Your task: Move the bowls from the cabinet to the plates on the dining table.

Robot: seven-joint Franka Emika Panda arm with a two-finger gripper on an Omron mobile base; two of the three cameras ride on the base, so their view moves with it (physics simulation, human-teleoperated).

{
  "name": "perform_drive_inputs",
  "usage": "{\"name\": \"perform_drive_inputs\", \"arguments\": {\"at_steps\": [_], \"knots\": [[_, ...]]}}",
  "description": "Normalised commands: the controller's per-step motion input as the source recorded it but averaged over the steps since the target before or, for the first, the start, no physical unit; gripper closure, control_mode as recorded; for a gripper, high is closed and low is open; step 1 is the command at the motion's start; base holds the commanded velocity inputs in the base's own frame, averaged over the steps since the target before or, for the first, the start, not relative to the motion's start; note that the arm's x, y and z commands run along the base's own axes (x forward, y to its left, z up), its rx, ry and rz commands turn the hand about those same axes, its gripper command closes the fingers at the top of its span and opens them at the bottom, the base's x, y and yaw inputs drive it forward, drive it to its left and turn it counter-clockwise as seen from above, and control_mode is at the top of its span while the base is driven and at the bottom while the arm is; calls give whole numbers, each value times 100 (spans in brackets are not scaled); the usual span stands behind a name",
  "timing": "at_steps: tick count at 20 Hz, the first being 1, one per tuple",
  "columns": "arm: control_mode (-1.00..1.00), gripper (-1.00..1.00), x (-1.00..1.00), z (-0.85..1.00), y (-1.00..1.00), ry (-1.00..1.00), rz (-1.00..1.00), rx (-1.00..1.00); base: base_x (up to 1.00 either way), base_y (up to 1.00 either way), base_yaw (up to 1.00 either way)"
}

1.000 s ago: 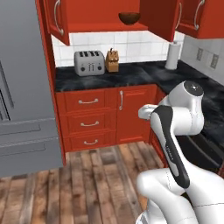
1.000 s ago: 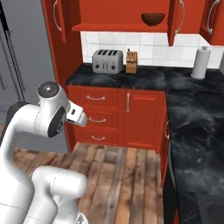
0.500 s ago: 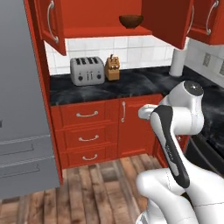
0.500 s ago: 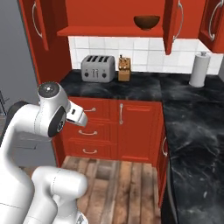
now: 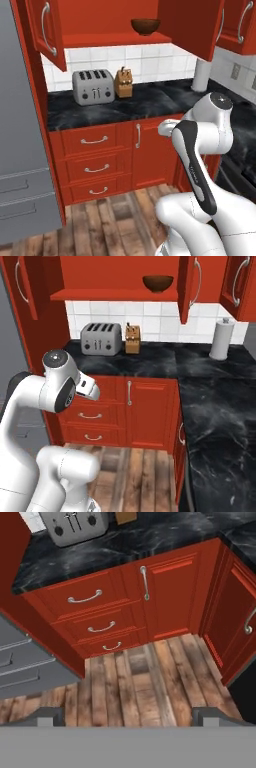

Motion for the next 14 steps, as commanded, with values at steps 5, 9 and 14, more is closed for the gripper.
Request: {"name": "perform_drive_inputs", "arguments": {"at_steps": [5,9,14], "knots": [[100,-100,0,0,0,0,0,0,59,-35,-5],[100,-100,0,0,0,0,0,0,71,-26,-1],[100,-100,0,0,0,0,0,0,72,-16,-1]]}}
